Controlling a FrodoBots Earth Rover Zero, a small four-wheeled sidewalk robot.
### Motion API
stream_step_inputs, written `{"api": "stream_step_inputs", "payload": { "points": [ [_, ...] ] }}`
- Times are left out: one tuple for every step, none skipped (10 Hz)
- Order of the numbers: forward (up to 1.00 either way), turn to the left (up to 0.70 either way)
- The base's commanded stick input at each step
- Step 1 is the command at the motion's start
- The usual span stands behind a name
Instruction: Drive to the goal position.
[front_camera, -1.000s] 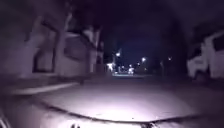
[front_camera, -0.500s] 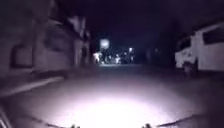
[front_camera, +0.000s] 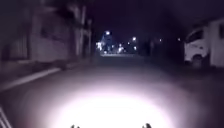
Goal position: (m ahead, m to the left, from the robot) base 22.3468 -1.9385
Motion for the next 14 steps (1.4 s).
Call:
{"api": "stream_step_inputs", "payload": {
  "points": [
    [0.85, 0.0],
    [0.85, 0.0],
    [0.85, 0.0],
    [0.85, 0.0],
    [0.85, 0.0],
    [0.85, 0.0],
    [0.85, 0.0],
    [0.85, 0.0],
    [0.85, 0.0],
    [0.85, 0.0],
    [0.85, 0.0],
    [0.85, 0.0],
    [0.85, 0.0],
    [0.85, 0.0]
  ]
}}
